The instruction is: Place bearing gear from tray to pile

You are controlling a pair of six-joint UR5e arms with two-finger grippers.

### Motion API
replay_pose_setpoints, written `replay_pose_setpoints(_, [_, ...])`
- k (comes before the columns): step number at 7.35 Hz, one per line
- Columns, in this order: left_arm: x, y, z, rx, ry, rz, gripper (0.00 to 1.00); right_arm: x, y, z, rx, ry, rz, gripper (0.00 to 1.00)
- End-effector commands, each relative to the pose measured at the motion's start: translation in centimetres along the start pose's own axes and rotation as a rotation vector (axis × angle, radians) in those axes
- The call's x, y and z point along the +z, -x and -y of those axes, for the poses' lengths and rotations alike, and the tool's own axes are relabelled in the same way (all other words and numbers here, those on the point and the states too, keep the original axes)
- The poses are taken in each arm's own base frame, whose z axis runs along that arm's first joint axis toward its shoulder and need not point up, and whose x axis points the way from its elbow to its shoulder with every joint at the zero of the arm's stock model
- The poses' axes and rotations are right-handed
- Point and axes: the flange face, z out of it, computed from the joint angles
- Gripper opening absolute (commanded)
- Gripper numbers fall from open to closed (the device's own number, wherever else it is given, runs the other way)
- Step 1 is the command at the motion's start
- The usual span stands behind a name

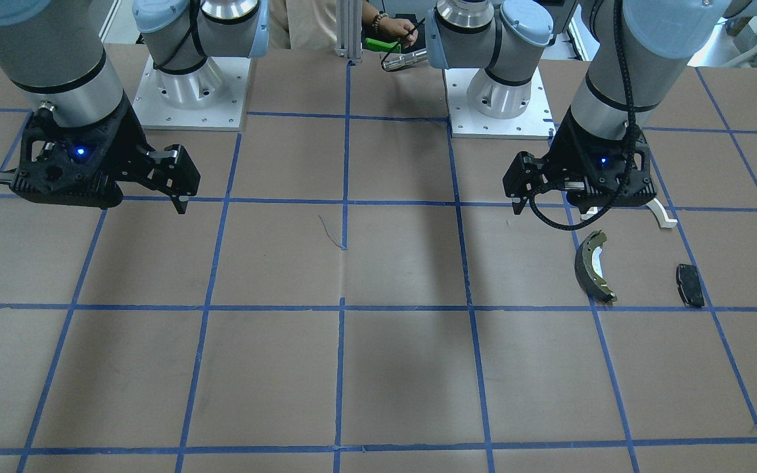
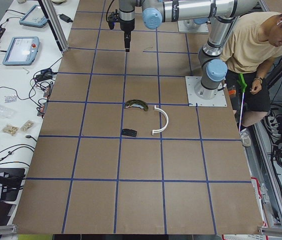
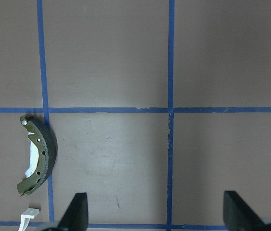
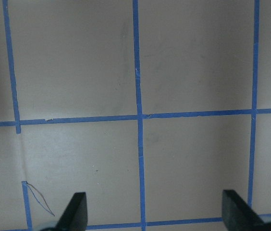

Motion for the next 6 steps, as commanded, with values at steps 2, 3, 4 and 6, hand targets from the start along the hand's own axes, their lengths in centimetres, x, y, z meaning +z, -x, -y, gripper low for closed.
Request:
replay_pose_setpoints(2, [-0.4, 0.0, 0.3, 0.000, -0.008, -0.001, 1.00, 0.4, -4.8, 1.0, -0.108, 0.015, -0.013, 1.00])
replay_pose_setpoints(3, [-0.4, 0.0, 0.2, 0.000, -0.008, -0.001, 1.00, 1.3, -10.1, 1.5, -0.147, 0.039, -0.013, 1.00])
replay_pose_setpoints(4, [-0.3, -0.1, 0.0, 0.001, -0.006, 0.001, 1.00, 1.6, -15.8, 1.9, -0.214, 0.036, -0.013, 1.00])
replay_pose_setpoints(6, [0.1, -0.1, -0.1, 0.002, 0.001, 0.000, 1.00, 4.8, -28.2, 1.7, -0.121, 0.101, -0.031, 1.00])
